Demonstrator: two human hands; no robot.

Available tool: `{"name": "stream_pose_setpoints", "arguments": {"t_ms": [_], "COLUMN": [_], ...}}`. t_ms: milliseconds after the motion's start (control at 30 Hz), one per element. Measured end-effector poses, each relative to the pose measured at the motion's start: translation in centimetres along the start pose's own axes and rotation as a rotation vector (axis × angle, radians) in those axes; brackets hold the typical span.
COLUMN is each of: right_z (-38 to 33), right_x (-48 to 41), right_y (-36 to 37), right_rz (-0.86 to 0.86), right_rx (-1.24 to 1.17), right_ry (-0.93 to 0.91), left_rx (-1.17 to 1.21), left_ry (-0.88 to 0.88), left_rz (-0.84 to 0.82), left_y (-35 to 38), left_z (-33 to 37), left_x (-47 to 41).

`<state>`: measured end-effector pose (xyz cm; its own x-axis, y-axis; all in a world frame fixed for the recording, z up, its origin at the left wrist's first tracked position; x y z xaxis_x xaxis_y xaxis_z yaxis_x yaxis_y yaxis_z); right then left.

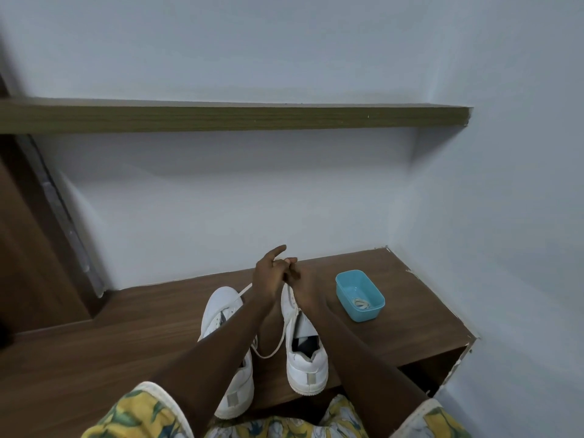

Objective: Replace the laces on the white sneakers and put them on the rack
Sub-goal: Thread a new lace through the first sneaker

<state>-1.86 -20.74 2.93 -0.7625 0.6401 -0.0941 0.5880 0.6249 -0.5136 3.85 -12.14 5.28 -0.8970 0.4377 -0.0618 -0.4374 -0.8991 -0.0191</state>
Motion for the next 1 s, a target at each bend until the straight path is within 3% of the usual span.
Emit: {"name": "stream_pose_setpoints", "arguments": {"t_ms": [133,300,500,600,800,1000], "right_z": [-1.1,1.4,4.0,3.6,-0.4,-0.1], "right_x": [-0.3,-0.2,1.1,0.8,-0.8,-1.2], "right_y": [-0.8,1.0,2.1,1.7,0.0,1.4], "right_rz": [0.123,-0.062,-0.329,-0.321,-0.02,-0.123], "right_rx": [-0.068,0.099,0.481,0.393,-0.214,-0.114], "right_ry": [-0.003,0.081,0.073,0.094,-0.03,-0.091], "left_rx": [-0.071,-0.028,0.036,0.017,0.001,0.008], "left_ry": [0.021,0.029,0.021,0.022,-0.026,-0.007], "left_rz": [-0.018,0.069,0.072,0.045,-0.069,-0.038], "left_y": [-0.1,-1.4,-1.9,-1.8,-0.9,-1.5], "left_z": [0.6,1.3,2.1,2.0,1.0,1.5], "left_x": [0.1,-0.2,-0.4,-0.7,-0.5,-0.6]}}
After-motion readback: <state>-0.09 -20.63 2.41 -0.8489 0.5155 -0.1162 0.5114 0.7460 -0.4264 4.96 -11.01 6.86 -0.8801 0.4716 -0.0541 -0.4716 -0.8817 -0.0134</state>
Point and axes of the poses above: each hand's wrist, its own x-axis away from the middle knuckle, its own y-axis out of the palm, z = x × y, the point moved 7 cm from there along -x, towards the middle knuckle, and after that the axes turned 2 degrees about z, right-handed, at the moved point
